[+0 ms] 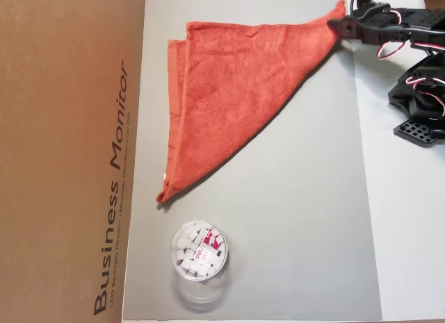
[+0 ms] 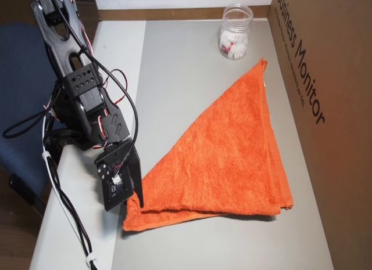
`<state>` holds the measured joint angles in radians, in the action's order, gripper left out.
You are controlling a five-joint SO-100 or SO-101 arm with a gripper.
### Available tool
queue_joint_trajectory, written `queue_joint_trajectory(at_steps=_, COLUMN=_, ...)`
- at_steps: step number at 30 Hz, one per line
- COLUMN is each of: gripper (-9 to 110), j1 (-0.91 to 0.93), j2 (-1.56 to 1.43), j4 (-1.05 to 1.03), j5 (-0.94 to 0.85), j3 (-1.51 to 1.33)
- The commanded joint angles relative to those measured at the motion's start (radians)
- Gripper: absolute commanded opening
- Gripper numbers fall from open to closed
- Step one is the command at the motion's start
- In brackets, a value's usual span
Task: Fold the blanket.
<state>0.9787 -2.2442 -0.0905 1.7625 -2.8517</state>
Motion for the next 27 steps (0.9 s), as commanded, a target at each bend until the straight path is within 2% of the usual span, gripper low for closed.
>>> queue_joint_trajectory(at_steps=1, gripper=0, j1=-0.017, j2=-0.020, j4=0.018, j5=-0.011, j3=0.130)
queue_joint_trajectory(at_steps=13, gripper=0, j1=-0.121, j2=-0.020, j4=0.018, j5=-0.015, j3=0.403)
queue_joint_trajectory(at_steps=27, gripper=0, j1=-0.405, j2=0.000, j4=0.018, j5=-0.020, j3=0.646)
